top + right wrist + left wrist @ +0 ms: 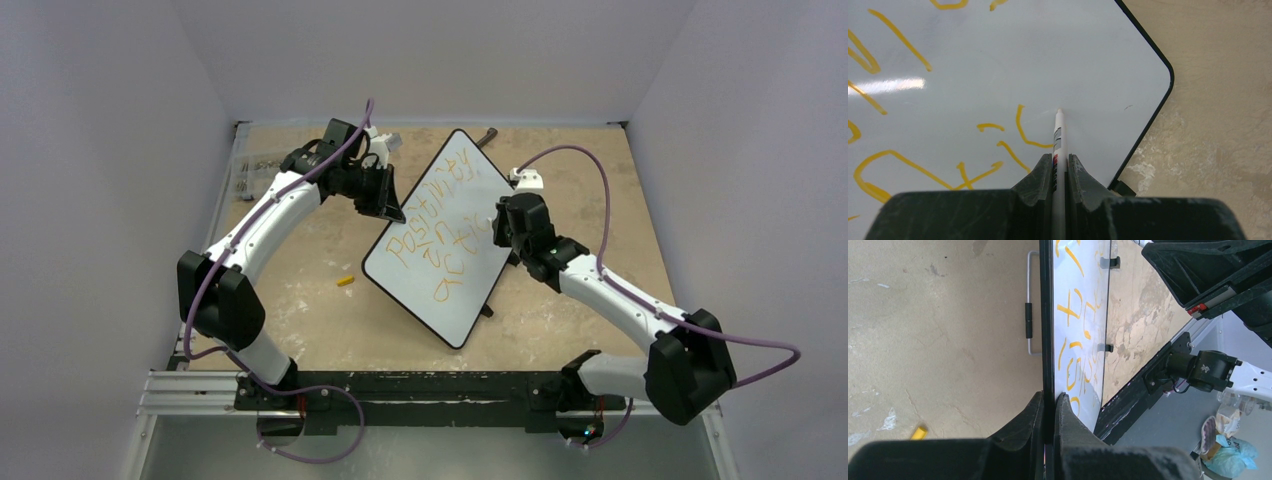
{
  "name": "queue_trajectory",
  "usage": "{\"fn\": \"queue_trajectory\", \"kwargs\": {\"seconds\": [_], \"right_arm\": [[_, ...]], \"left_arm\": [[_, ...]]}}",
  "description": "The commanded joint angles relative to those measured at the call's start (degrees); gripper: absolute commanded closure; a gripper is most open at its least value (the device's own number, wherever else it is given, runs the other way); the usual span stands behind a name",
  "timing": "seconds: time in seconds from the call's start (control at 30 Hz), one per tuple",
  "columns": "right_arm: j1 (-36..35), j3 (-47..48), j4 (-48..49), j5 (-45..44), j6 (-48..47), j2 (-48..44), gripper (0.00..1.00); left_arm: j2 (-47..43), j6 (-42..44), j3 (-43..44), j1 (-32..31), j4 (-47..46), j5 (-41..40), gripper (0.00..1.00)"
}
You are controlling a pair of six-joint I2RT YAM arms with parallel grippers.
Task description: Write a sentence on the whiteboard
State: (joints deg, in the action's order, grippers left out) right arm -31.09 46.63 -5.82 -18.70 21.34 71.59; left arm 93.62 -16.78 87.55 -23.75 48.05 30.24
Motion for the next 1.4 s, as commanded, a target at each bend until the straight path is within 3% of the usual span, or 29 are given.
{"fn": "queue_trajectory", "kwargs": {"seconds": [0.0, 0.67, 1.03, 1.37], "right_arm": [[-0.3, 2.3, 2.0, 3.7, -0.7, 0.7, 1.0], [-0.4, 0.8, 3.5, 10.3, 0.0, -3.0, 1.0], [-0.2, 1.4, -0.3, -1.2, -0.4, -5.0, 1.0], [2.1, 4.7, 1.3, -0.9, -1.1, -1.2, 1.0]], "left_arm": [[-0.6, 3.8, 0.4, -1.9, 0.2, -2.7, 1.0], [-0.4, 3.8, 0.4, -2.2, 0.3, -3.1, 1.0], [-0.5, 3.8, 0.4, -2.2, 0.3, -3.2, 1.0], [-0.6, 3.9, 0.3, -2.2, 0.3, -3.1, 1.0]]}}
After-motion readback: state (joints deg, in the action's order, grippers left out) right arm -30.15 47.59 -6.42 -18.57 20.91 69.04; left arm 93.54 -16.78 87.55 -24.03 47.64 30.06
